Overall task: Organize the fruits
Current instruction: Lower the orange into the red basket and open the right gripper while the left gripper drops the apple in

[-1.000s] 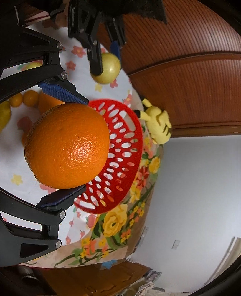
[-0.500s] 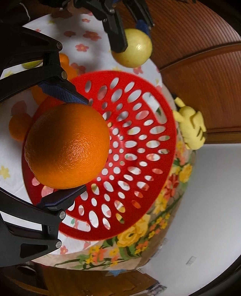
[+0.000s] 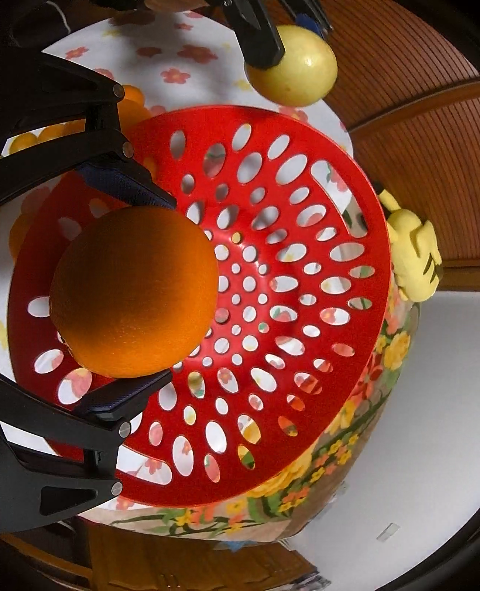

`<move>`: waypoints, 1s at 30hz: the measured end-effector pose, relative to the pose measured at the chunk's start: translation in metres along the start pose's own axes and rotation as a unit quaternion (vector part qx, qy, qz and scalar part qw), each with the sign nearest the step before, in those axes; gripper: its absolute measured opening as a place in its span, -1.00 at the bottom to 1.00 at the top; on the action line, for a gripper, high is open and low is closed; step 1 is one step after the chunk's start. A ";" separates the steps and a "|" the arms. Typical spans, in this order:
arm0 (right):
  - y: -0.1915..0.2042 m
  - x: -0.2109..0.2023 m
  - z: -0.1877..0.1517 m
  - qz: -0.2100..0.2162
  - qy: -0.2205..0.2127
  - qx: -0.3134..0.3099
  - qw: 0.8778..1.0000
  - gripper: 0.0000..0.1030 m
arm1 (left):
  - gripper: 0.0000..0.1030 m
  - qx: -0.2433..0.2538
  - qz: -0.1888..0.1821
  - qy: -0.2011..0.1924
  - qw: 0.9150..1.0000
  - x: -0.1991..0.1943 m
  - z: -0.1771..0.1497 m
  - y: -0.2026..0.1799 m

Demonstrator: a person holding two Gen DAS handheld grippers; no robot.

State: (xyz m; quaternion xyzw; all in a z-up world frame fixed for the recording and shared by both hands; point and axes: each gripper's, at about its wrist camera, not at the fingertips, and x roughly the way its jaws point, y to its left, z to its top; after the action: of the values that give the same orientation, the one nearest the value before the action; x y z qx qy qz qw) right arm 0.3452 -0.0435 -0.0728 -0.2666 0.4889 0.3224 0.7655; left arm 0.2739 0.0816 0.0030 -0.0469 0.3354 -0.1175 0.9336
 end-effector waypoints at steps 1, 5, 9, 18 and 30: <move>-0.001 0.002 0.001 -0.001 0.002 0.003 1.000 0.66 | 0.02 -0.001 0.000 0.000 1.000 0.000 0.000 0.000; -0.004 0.008 0.003 -0.001 0.007 0.014 1.000 0.67 | 0.01 -0.003 -0.001 0.000 1.000 0.000 -0.001 0.003; -0.007 0.013 0.005 -0.007 0.012 0.021 1.000 0.67 | 0.02 -0.004 0.001 0.001 1.000 0.000 -0.001 0.004; -0.012 -0.002 0.013 -0.014 -0.020 0.032 0.999 0.73 | 0.01 -0.004 0.001 0.005 1.000 0.002 0.000 0.003; -0.024 -0.061 -0.018 -0.010 -0.079 0.063 0.995 0.74 | 0.02 0.019 -0.007 0.026 0.999 0.024 0.003 -0.022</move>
State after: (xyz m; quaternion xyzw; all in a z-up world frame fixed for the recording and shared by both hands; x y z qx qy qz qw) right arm 0.3337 -0.0866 -0.0213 -0.1960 0.4440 0.3033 0.8200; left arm 0.2898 0.0546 -0.0054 -0.0280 0.3565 -0.1314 0.9246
